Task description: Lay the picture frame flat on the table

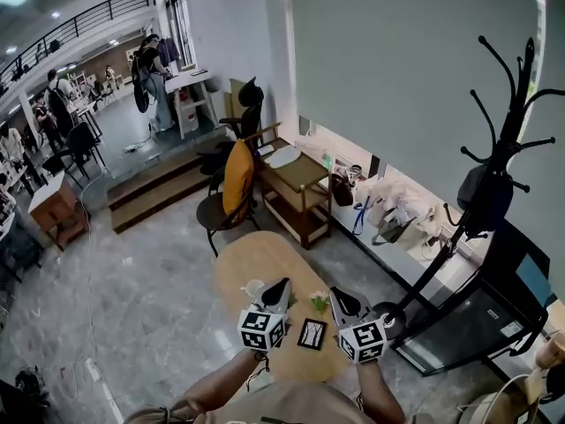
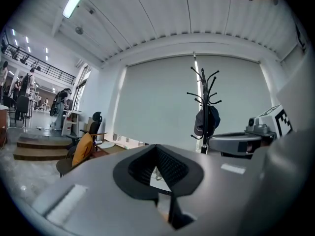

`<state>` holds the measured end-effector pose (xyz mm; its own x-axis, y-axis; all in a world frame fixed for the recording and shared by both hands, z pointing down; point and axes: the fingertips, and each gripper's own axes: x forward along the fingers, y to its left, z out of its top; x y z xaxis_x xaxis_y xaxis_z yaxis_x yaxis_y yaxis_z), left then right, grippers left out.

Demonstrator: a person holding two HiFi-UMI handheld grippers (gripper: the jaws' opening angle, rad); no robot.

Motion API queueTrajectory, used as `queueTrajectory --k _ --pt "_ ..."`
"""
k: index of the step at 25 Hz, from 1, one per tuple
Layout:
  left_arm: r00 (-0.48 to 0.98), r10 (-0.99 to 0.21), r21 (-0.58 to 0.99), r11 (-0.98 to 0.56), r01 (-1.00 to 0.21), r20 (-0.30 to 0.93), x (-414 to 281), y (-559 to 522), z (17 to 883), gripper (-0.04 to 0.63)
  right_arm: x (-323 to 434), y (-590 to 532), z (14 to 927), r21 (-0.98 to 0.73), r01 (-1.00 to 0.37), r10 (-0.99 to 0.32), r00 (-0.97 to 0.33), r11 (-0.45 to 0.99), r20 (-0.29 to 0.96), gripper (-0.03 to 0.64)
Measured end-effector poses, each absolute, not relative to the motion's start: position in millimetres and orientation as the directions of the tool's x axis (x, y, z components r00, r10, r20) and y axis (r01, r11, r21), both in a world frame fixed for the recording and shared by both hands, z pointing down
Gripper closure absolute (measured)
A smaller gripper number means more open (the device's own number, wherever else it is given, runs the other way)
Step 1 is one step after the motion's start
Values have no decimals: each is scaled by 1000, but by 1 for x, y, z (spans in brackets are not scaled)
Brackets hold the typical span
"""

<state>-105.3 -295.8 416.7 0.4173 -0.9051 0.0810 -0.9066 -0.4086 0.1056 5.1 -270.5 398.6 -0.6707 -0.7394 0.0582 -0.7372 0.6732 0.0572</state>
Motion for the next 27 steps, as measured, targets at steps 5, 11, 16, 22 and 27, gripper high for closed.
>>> queueTrajectory --k 5,11,16,22,27 --pt "438 -895 107 -429 -897 83 -106 -294 416 589 -1 -270 381 83 -750 -754 -656 656 32 611" --pt "468 -879 111 -458 -882 92 -103 -288 423 589 -6 -261 388 89 -752 -757 -651 653 55 611" --pt "494 -863 146 -478 -866 103 -92 -288 431 589 -2 -254 396 76 -751 -755 -651 656 80 611" --pt "516 -852 173 -497 -850 86 -77 -290 424 589 -5 -252 401 76 -752 -755 -648 655 101 611" --pt "534 -841 153 -519 -841 85 -79 -288 423 589 -9 -251 396 85 -745 -750 -654 662 105 611"
